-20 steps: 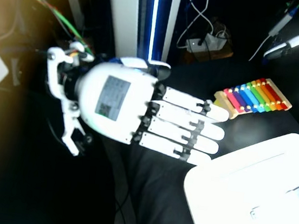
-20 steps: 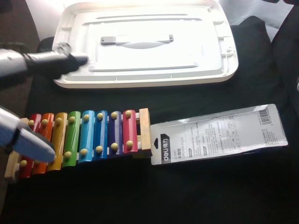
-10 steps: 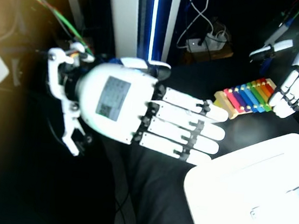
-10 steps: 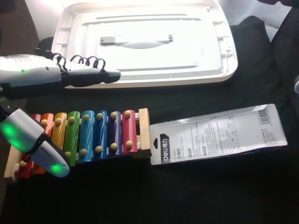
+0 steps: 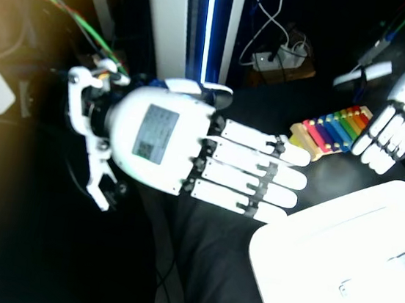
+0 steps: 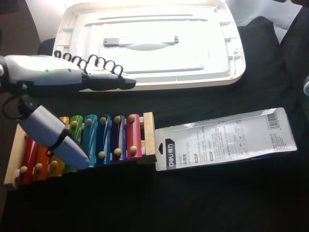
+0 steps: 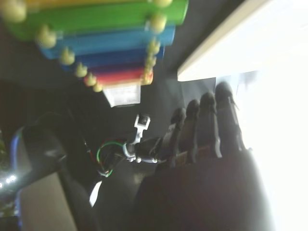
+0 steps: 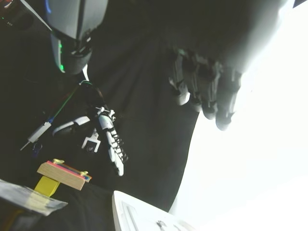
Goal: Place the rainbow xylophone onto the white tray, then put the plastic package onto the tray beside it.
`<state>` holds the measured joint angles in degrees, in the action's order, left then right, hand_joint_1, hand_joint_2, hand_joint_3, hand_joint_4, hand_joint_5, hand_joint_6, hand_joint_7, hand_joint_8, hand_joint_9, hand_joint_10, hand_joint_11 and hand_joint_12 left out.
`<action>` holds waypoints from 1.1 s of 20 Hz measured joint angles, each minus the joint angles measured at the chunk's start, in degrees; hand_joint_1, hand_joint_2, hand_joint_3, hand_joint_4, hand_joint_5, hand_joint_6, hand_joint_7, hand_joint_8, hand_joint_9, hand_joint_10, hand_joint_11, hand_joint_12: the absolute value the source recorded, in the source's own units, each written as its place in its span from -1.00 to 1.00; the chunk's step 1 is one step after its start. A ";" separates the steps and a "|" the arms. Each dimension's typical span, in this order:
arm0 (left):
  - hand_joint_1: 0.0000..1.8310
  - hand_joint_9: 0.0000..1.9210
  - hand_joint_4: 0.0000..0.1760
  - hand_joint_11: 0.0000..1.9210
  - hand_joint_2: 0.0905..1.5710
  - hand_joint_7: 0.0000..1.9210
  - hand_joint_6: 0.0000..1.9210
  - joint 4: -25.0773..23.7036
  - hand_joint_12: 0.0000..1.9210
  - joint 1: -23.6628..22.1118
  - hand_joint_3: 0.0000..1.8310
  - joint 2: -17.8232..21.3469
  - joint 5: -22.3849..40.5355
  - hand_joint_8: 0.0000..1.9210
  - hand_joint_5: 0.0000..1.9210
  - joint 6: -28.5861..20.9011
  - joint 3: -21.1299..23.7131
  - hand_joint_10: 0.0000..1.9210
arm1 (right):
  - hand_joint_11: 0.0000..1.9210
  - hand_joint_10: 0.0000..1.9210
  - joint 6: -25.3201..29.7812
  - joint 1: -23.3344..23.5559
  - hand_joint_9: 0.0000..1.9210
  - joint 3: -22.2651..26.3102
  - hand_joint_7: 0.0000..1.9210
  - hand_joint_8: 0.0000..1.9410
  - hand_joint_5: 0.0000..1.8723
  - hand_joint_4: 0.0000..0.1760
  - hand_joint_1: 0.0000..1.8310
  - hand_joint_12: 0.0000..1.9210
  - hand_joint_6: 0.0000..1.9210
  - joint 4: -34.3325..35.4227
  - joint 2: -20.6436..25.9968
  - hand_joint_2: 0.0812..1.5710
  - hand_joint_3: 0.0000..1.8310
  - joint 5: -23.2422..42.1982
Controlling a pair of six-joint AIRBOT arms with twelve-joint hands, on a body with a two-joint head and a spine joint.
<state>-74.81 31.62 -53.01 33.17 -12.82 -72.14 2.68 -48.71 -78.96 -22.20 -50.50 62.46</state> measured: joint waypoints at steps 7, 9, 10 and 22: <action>-0.35 -1.00 -1.00 -1.00 -0.28 -1.00 -1.00 -7.74 -1.00 -1.18 -1.00 -1.16 0.96 -1.00 -1.00 -6.25 0.00 -1.00 | -1.00 -1.00 0.07 0.00 -0.97 0.00 -0.97 -1.00 -0.86 -0.77 -0.30 -0.94 -1.00 -0.15 -0.17 -0.03 -1.00 0.00; -0.34 -1.00 -1.00 -1.00 -0.28 -1.00 -1.00 -8.15 -1.00 -1.18 -1.00 -1.16 1.01 -1.00 -1.00 -6.47 0.00 -1.00 | -1.00 -1.00 0.09 0.00 -0.98 0.00 -0.97 -1.00 -0.86 -0.82 -0.30 -0.96 -1.00 -0.15 -0.31 -0.02 -1.00 0.02; -0.33 -1.00 -1.00 -1.00 -0.27 -1.00 -1.00 -8.11 -1.00 -1.18 -1.00 -1.16 1.03 -1.00 -1.00 -6.49 0.00 -1.00 | -1.00 -1.00 0.09 0.00 -0.98 0.00 -0.97 -1.00 -0.86 -0.83 -0.30 -0.97 -1.00 -0.22 -0.35 -0.02 -1.00 0.02; -0.36 -1.00 -1.00 -0.98 -0.27 -1.00 -1.00 -4.79 -0.99 1.38 -1.00 0.70 0.22 -1.00 -1.00 -5.57 1.51 -1.00 | -1.00 -1.00 0.13 0.00 -1.00 0.07 -0.99 -1.00 -0.89 -0.71 -0.29 -1.00 -1.00 -0.57 -0.42 0.06 -0.99 0.07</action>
<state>-79.59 32.99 -52.31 33.39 -18.39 -70.63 2.81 -48.71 -78.89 -22.76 -50.92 62.52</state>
